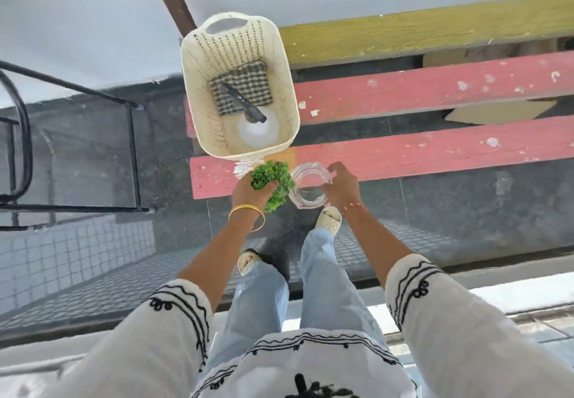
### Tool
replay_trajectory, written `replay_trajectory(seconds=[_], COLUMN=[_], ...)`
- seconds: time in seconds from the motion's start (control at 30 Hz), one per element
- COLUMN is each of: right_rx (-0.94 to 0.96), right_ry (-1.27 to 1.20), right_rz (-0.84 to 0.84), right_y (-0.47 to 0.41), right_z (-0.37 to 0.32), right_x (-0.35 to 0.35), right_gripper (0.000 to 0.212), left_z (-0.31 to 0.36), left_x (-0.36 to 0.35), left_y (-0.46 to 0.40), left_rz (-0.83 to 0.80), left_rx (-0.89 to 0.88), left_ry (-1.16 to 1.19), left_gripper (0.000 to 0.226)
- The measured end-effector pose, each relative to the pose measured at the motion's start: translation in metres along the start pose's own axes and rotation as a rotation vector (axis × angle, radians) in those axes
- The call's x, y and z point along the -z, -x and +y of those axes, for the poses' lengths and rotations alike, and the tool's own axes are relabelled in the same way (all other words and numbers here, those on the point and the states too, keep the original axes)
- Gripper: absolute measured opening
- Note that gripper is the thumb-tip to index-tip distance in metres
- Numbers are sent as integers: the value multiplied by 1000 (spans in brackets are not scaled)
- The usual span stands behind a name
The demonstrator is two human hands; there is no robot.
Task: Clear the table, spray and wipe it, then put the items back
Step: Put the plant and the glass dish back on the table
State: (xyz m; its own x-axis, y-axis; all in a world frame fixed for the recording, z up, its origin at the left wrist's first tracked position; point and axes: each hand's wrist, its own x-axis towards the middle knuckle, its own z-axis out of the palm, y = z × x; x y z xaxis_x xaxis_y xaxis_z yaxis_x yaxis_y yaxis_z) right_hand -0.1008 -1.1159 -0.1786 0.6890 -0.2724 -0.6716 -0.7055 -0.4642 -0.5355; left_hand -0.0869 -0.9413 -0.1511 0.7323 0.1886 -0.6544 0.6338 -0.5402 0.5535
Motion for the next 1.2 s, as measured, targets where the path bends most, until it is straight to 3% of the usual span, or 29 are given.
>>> replay_trajectory(seconds=[0.37, 0.63, 0.8, 0.9, 1.0, 1.2], right_rx=[112, 277, 366, 441, 406, 486], right_ry=[-10, -32, -142, -202, -279, -313], right_rz=[-98, -39, -91, -139, -170, -187], right_y=[76, 123, 148, 166, 168, 172], right_z=[-96, -181, -239, -281, -304, -367], right_x=[-98, -151, -167, -182, -192, -221], right_gripper=[31, 26, 33, 24, 24, 26], left_z=[-74, -83, -71, -66, -65, -70], left_x=[139, 240, 285, 319, 338, 405], left_y=[37, 57, 69, 81, 82, 64], left_rz=[253, 436, 438, 477, 506, 524], left_rx=[83, -80, -215, -277, -264, -245], left_ry=[278, 336, 443, 523, 602, 842], left_gripper=[22, 25, 20, 19, 8, 10])
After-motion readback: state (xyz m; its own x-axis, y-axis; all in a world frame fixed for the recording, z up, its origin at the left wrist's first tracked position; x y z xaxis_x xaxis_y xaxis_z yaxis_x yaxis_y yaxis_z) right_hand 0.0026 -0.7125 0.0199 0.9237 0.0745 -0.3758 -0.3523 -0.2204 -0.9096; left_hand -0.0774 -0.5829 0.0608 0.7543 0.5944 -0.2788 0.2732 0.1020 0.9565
